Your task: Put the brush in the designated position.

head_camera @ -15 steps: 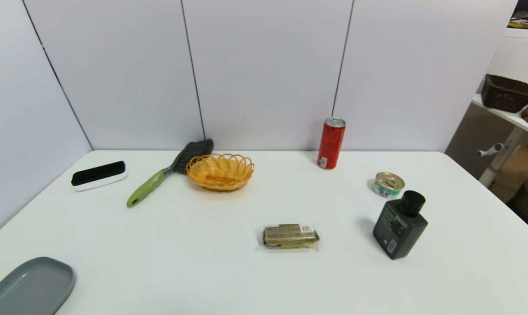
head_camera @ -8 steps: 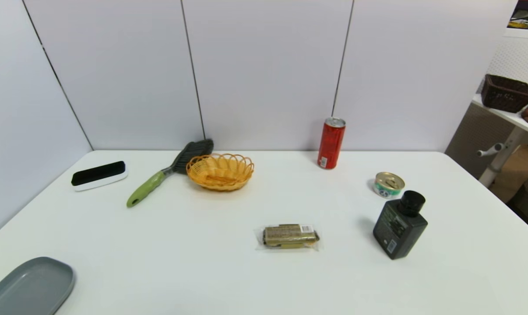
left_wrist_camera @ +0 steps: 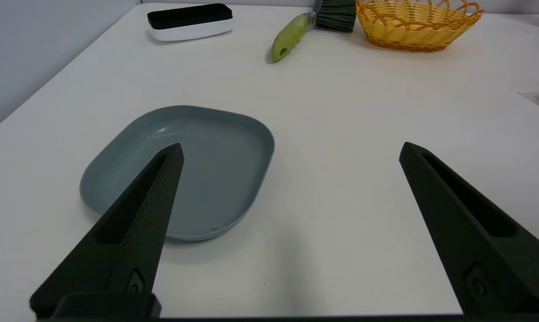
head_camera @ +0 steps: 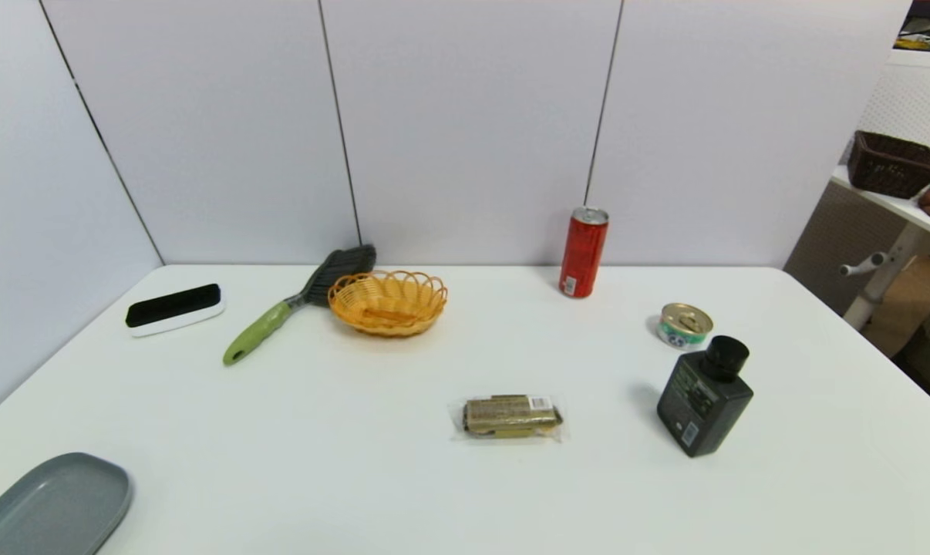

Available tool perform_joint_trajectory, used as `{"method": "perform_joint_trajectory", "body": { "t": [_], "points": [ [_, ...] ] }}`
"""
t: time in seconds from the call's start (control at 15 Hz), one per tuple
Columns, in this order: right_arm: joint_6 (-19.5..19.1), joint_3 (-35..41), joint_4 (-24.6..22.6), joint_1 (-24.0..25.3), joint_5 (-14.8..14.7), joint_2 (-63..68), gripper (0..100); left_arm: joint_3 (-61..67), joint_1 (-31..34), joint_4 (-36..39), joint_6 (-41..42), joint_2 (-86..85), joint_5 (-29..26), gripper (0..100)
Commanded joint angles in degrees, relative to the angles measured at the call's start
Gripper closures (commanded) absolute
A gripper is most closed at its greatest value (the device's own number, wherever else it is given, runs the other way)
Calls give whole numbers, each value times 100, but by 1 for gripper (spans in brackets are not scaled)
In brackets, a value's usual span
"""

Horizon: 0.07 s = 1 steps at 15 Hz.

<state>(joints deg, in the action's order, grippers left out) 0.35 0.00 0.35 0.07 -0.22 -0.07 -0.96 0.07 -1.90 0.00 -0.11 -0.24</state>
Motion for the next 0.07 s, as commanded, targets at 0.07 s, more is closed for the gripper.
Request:
{"method": "perform_joint_trajectory", "body": {
  "t": [0.07],
  "points": [
    [0,9,0,1,-4,7,0,0,1,-3,0,11,-2,0]
  ]
}}
